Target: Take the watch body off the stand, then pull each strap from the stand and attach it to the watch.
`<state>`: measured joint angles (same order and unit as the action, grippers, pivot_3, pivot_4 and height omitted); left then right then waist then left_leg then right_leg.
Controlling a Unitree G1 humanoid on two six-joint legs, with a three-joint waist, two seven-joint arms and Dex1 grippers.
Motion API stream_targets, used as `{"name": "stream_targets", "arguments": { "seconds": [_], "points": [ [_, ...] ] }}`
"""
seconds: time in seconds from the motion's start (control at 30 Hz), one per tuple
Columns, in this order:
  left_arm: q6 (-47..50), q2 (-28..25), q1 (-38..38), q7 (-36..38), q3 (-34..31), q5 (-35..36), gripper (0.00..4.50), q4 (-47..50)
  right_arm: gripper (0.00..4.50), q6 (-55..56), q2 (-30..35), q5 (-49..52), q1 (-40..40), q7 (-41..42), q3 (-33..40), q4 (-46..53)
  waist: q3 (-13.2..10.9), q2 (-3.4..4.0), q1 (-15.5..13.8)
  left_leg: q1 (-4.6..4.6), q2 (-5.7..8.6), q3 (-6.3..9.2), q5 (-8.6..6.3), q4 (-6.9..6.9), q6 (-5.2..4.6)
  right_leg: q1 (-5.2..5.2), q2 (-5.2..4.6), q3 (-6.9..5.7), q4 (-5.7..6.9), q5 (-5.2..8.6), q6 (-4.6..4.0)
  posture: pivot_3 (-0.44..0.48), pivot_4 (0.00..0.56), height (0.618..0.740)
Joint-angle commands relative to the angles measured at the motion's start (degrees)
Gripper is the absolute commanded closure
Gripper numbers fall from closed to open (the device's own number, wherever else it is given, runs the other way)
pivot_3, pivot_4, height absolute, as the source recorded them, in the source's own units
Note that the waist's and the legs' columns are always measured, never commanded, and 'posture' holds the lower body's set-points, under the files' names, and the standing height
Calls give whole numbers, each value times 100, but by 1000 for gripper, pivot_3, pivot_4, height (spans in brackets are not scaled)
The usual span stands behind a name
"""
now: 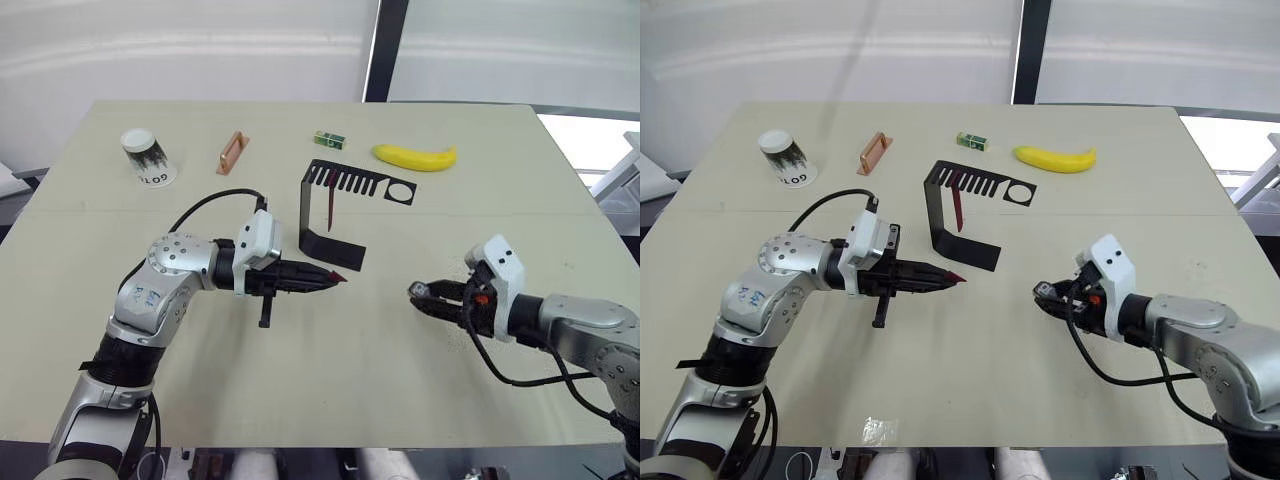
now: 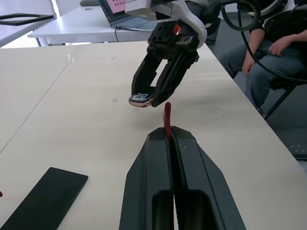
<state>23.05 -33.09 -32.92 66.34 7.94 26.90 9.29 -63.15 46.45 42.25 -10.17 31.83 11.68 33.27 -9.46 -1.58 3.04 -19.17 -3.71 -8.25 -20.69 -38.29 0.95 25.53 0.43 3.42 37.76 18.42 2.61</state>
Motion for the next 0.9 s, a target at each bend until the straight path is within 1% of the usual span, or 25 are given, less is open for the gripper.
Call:
{"name": "stream_targets", "arguments": {
  "seconds": [0.03,0.2,0.27,0.37,0.47,0.67,0.87,0.9],
  "points": [
    [20,75,120,-30,-72,172,4500,283,2879,652,-18,-465,405,-94,262,-13,0,0,0,0,0,0,0,0,0,0,0,0,0,0,0,0,150,740],
    [626,179,279,-146,-257,761,4500,599,2879,1261,-741,-1041,1215,-868,903,-123,0,0,4,2,-2,0,1,-1,1,0,0,0,6,0,0,0,150,740],
    [838,219,302,-222,-320,953,4500,635,2879,1378,-1176,-1238,1422,-1313,1124,-110,1,2,19,6,-1,-5,1,-1,2,0,0,3,9,0,0,0,150,740],
    [935,223,301,-278,-329,1024,4500,664,2879,1485,-1740,-1411,1624,-1782,1311,-116,3,5,28,10,-2,-8,3,0,6,0,2,4,14,0,-1,0,150,740],
    [983,235,265,-312,-318,1036,4500,669,2879,1693,-2133,-1604,1818,-2024,1312,-137,3,6,23,11,-1,-11,4,1,8,0,2,5,14,1,-1,0,150,740],
    [940,305,153,-247,-274,964,4500,465,2879,2091,-2363,-1921,2030,-2029,1180,-315,4,8,22,11,1,-11,4,0,7,1,3,4,12,1,-1,0,150,740],
    [861,334,71,-179,-265,904,4500,297,2879,2159,-2448,-1983,2063,-1981,1161,-395,4,8,17,14,0,-12,4,1,8,0,4,5,14,1,-2,0,150,740],
    [854,336,69,-179,-262,901,4500,291,2379,2156,-2453,-1983,2068,-1971,1162,-391,4,8,17,14,0,-11,4,1,8,0,4,5,14,1,-2,0,150,740]
  ]
}}
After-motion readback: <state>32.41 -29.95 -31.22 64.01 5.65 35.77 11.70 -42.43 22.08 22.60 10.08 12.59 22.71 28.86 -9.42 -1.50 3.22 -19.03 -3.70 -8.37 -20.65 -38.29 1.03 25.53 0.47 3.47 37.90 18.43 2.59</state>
